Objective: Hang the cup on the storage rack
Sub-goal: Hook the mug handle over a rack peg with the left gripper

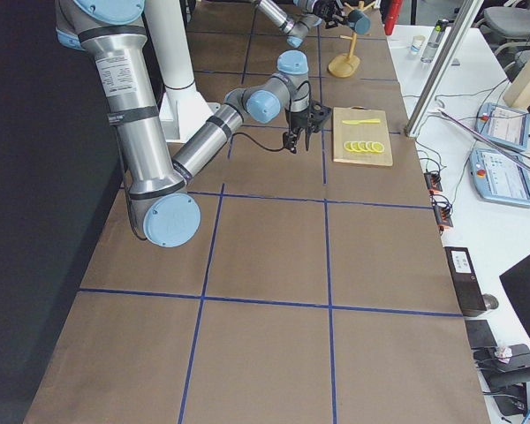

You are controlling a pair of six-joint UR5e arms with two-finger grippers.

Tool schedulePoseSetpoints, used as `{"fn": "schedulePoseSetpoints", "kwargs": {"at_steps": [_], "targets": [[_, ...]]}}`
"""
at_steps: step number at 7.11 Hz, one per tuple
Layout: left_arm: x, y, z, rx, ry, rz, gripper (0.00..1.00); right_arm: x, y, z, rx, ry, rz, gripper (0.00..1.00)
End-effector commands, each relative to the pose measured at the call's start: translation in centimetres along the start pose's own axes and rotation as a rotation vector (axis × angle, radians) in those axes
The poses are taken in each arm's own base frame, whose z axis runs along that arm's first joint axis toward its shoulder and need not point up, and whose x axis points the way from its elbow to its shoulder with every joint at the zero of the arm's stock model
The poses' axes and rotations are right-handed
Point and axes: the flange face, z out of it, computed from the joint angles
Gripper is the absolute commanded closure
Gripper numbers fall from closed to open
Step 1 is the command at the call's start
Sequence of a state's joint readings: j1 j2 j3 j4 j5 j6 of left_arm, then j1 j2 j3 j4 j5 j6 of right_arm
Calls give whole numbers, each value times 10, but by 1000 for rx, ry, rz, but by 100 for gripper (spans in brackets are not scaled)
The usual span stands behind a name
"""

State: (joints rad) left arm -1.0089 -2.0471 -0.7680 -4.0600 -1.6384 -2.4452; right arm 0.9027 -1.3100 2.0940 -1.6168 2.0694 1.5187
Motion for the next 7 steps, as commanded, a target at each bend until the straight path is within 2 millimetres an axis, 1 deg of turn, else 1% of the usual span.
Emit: {"fn": "schedulePoseSetpoints", "kwargs": {"at_steps": [1,3,4,5,7], "targets": [[-4,-3,-10,-15,11,-19,100,0,1,-2,1,-3,-1,1],[-5,-6,-13,-11,13,-34,100,0,1,-3,1,-4,-2,1],[-4,-7,-10,-3,24,-56,100,0,2,-5,1,-8,-4,1],[-2,-12,6,18,46,-76,100,0,3,-7,1,-11,-4,1],[-7,-16,-4,21,38,-78,100,-1,4,-7,0,-12,-5,1]]}}
